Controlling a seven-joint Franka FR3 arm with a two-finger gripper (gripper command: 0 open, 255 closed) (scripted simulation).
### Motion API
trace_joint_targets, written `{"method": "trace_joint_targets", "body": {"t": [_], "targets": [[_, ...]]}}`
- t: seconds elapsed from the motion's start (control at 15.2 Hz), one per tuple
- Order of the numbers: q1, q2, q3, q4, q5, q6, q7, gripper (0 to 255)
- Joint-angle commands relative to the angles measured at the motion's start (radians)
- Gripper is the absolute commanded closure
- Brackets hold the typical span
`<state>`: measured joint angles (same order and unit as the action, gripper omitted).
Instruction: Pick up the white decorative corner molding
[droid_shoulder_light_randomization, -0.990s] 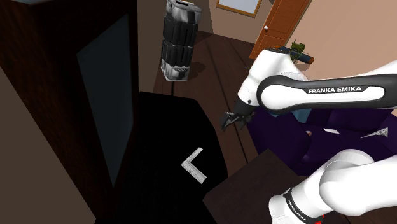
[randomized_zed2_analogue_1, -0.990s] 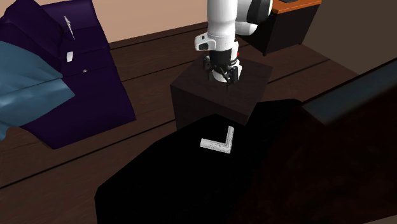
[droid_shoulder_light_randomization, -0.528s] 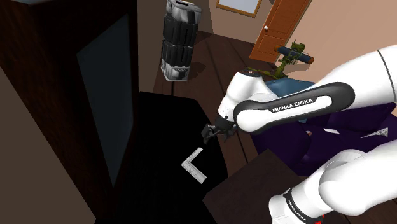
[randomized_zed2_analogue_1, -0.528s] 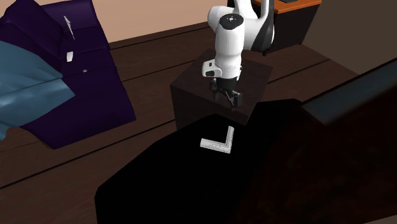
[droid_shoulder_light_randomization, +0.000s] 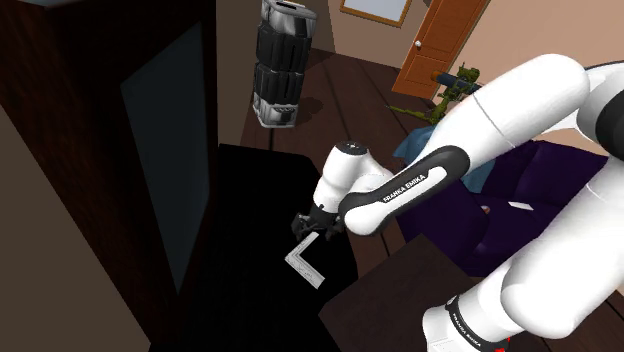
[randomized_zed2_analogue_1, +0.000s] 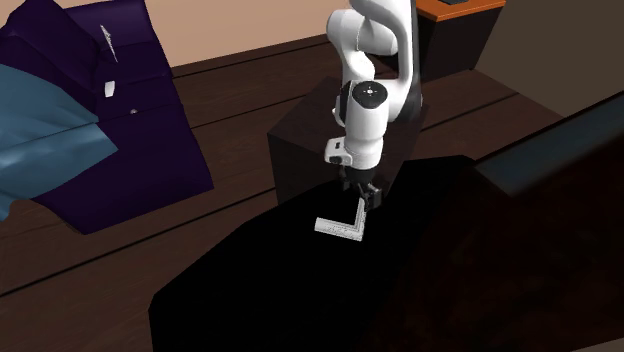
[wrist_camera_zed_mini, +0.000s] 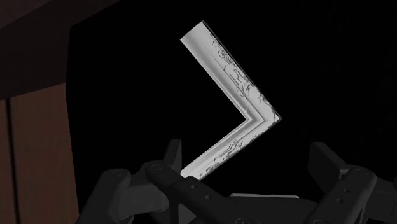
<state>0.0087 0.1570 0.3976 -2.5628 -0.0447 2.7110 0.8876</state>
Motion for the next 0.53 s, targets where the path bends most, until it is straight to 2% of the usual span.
{"method": "trace_joint_targets", "body": {"t": [0.0,0.13,0.33,0.46], "targets": [[0.034,0.093,-0.035,0.037,-0.084,0.048,0.103,0],[0.086,0.183,-0.085,0.087,-0.147,0.083,0.186,0],[0.160,0.304,-0.153,0.165,-0.197,0.123,0.275,0],[0.175,0.334,-0.171,0.174,-0.208,0.144,0.283,0]]}}
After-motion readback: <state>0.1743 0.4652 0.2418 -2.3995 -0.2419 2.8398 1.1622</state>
